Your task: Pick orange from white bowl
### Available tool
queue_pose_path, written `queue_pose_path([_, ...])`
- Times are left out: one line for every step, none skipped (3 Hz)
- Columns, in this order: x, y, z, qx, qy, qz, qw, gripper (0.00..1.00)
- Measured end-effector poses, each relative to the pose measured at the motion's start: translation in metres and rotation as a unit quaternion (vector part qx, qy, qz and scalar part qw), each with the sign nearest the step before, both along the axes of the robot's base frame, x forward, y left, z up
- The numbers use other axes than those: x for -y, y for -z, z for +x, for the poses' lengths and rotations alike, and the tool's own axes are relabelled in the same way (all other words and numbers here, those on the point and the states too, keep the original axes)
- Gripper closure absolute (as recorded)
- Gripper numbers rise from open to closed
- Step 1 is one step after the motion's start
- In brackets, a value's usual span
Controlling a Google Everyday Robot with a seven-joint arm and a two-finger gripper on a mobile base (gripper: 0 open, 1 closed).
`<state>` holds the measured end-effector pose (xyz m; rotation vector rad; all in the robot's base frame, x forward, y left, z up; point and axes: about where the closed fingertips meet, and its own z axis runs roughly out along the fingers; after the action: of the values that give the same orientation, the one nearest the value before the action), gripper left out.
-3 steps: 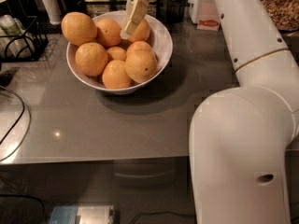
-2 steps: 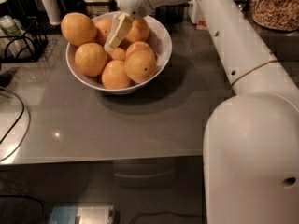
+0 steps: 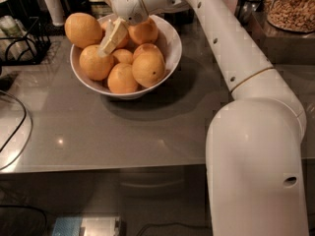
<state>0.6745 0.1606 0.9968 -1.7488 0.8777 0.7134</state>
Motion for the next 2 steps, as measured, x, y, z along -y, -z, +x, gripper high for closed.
queue_pose_path([-0.011, 0.0, -0.004, -0.021, 0.007, -0.025, 0.9995, 0.0])
queue_pose_path([-0.041, -0.003, -0.019, -0.069, 0.004, -0.101, 0.9925, 0.0])
